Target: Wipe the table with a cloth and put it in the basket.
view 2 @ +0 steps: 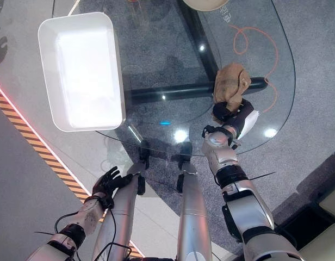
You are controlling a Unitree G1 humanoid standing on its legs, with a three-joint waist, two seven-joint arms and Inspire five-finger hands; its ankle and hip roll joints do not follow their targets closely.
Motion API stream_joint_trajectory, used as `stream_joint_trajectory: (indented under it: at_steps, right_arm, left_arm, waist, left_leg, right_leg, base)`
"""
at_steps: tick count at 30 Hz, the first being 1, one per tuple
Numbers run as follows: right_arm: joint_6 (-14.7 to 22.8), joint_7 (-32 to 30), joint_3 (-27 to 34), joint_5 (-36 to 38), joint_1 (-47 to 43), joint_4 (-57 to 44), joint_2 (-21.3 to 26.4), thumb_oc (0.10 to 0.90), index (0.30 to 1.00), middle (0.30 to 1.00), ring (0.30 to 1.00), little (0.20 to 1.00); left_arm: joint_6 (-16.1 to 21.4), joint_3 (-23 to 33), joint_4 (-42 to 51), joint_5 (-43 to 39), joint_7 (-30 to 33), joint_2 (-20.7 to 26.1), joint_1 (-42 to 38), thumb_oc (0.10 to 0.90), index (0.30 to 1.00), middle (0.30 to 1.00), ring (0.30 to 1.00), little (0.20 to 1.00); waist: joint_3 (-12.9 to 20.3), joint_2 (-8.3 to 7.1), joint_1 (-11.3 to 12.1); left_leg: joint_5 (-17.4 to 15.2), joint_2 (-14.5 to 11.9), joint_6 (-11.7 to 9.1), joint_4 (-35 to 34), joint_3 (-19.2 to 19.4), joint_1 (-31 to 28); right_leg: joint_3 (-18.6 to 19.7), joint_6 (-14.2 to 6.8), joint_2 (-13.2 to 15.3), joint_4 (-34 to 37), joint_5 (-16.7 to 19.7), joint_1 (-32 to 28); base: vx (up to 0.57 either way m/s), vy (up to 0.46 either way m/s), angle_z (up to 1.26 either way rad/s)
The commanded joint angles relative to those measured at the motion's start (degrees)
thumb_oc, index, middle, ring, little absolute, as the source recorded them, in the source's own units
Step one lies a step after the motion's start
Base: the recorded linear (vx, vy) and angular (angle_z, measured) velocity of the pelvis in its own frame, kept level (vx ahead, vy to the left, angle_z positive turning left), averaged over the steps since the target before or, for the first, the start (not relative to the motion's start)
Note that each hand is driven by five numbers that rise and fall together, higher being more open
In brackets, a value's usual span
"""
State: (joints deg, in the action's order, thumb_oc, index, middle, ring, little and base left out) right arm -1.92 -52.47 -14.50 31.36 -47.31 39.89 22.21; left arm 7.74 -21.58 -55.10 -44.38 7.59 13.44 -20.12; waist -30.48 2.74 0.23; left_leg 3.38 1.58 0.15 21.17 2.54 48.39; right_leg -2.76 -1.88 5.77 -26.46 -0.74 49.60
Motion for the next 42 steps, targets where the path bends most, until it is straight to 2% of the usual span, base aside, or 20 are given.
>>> stream_joint_trajectory:
  at_steps: [1, 4, 7, 16, 25, 35, 42]
  right_arm:
    - [1.25, 5.65, -1.34, -6.16, -2.26, -8.52, 0.67, 0.100, 0.300, 0.300, 0.300, 0.200]
    - [-1.20, 9.37, -3.30, -8.83, -2.81, -10.28, 1.13, 0.100, 0.300, 0.300, 0.300, 0.200]
    - [-3.48, 15.80, -6.21, -12.37, -2.67, -11.83, 1.27, 0.100, 0.300, 0.300, 0.300, 0.200]
    - [-6.84, 24.96, -13.42, -19.13, -1.44, -14.14, -0.75, 0.100, 0.300, 0.300, 0.300, 0.200]
    - [-6.72, 29.46, -18.93, -23.99, 0.26, -15.79, -2.56, 0.100, 0.300, 0.300, 0.300, 0.200]
    - [-5.10, 30.08, -20.21, -23.92, 0.78, -17.48, -3.88, 0.100, 0.300, 0.300, 0.300, 0.200]
    - [-4.16, 36.72, -21.78, -26.12, 1.01, -19.74, -3.70, 0.100, 0.300, 0.300, 0.300, 0.200]
  left_arm:
    - [-1.66, -3.65, -1.58, 0.28, 0.54, -4.72, 8.52, 0.800, 0.900, 0.900, 0.900, 0.900]
    - [-1.09, -3.50, -1.70, 0.21, 0.23, -4.69, 8.60, 0.800, 0.900, 0.900, 0.900, 0.900]
    - [-0.61, -3.14, -1.81, 0.51, -0.43, -4.75, 8.64, 0.800, 0.900, 0.900, 0.900, 0.900]
    - [-0.21, -2.95, -2.17, 1.29, -1.21, -4.42, 8.73, 0.800, 0.900, 0.900, 0.900, 0.900]
    - [0.40, -3.57, -0.89, 1.02, -1.85, -3.87, 8.83, 0.800, 0.900, 0.900, 0.900, 0.900]
    - [0.03, -3.75, 0.07, 1.24, -1.29, -3.48, 9.19, 0.800, 0.900, 0.900, 0.900, 0.900]
    - [-0.74, -3.36, 0.87, 1.70, -0.87, -3.03, 9.24, 0.800, 0.900, 0.900, 0.900, 0.900]
  waist:
    - [0.69, 1.88, 1.78]
    - [0.69, 1.76, 1.74]
    - [0.69, 1.88, 1.84]
    - [0.69, 1.80, 2.14]
    - [0.69, 1.87, 2.46]
    - [0.69, 1.85, 2.81]
    - [0.69, 1.78, 2.99]
  left_leg:
    - [-3.30, 4.44, 4.01, 3.85, 0.75, 0.86]
    - [-3.25, 4.33, 4.15, 3.78, 1.01, 0.89]
    - [-3.10, 4.33, 4.13, 3.87, 1.22, 1.11]
    - [-2.71, 4.25, 3.96, 3.65, 1.60, 1.41]
    - [-2.82, 4.17, 3.79, 3.99, 1.79, 2.11]
    - [-3.01, 4.27, 3.88, 4.37, 1.74, 2.18]
    - [-3.14, 4.23, 3.97, 4.58, 1.74, 2.17]
  right_leg:
    - [-0.87, 0.97, -3.75, 3.66, 6.41, 1.21]
    - [-0.93, 1.08, -3.77, 3.51, 6.28, 1.36]
    - [-1.01, 1.16, -3.62, 3.42, 6.14, 1.55]
    - [-1.51, 1.12, -3.27, 3.53, 6.10, 1.77]
    - [-2.16, 0.85, -2.71, 3.35, 6.05, 2.27]
    - [-2.42, 0.74, -2.52, 3.04, 5.99, 2.30]
    - [-2.71, 0.59, -2.24, 2.62, 5.96, 2.55]
  base:
    - [0.00, 0.000, 0.00]
    - [0.00, 0.010, 0.00]
    - [0.00, 0.010, 0.00]
    - [0.00, 0.000, 0.00]
    - [0.00, -0.004, 0.02]
    - [0.00, -0.003, 0.01]
    - [0.00, 0.000, 0.00]
